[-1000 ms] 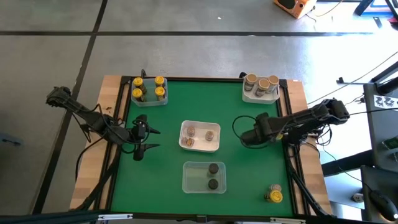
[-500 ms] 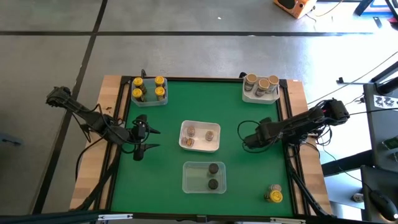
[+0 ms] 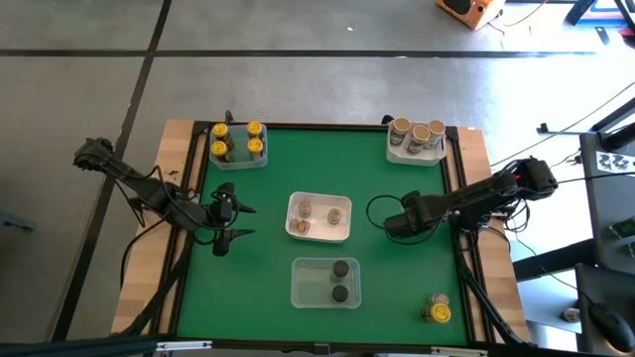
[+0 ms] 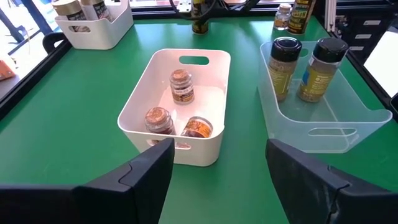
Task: Sort spices by type
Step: Put the top yellow seasoning bottle into the top transparent bin
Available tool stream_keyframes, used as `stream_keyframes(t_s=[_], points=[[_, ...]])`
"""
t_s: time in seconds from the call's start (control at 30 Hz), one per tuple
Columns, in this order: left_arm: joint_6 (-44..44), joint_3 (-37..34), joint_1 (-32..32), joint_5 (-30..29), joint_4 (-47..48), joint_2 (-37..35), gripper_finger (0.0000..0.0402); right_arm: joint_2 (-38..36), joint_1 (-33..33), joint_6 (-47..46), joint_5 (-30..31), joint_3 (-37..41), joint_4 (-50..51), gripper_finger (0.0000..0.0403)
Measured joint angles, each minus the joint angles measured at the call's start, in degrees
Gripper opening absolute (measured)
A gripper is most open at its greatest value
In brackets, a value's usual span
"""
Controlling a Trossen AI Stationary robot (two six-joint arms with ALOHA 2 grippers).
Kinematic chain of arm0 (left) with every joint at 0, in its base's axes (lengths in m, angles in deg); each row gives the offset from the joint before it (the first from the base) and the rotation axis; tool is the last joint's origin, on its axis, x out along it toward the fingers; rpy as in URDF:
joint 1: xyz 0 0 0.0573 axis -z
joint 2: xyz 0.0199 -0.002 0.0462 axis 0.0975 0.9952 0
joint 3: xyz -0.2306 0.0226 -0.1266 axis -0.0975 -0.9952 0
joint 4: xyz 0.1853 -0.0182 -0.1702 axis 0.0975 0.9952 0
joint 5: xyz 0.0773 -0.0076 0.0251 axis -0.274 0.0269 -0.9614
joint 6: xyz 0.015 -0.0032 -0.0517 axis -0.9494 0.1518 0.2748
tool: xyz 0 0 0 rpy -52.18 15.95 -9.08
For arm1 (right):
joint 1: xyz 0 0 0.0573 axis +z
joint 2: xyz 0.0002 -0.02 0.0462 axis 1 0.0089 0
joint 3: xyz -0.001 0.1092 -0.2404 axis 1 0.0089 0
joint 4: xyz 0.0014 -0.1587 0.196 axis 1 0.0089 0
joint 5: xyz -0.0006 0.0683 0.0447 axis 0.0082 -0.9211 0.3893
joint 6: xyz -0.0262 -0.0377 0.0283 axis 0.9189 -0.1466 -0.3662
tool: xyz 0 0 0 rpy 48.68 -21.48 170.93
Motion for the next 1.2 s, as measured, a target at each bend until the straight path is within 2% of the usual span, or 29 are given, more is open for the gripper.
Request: stream_keyframes(t_s=[0.23,0.57,0.7,0.9,1.1,1.2], points=[[0.0,0.0,0.0,0.0,0.0,0.0,0.0251,0.0,0.1,3.8,2.1,-3.0,-3.3,0.0209],[-1.2,0.0,0.0,-0.2,0.0,0.0,0.0251,0.0,0.1,10.8,13.2,-19.0,-5.3,0.0209],[-1.5,0.0,0.0,-0.2,0.0,0.0,0.0251,0.0,0.0,17.9,17.0,-23.3,-13.5,0.0209],[-1.6,0.0,0.0,-0.2,0.0,0.0,0.0251,0.4,-0.5,29.1,18.7,-24.0,-32.0,0.0209],[-1.7,0.0,0.0,-0.3,-0.1,0.0,0.0251,3.6,-1.2,38.7,18.4,-24.0,-45.1,0.0209],[-2.2,0.0,0.0,-1.0,-0.2,0.0,0.0251,5.7,-2.7,41.7,15.1,-24.0,-51.2,0.0209]])
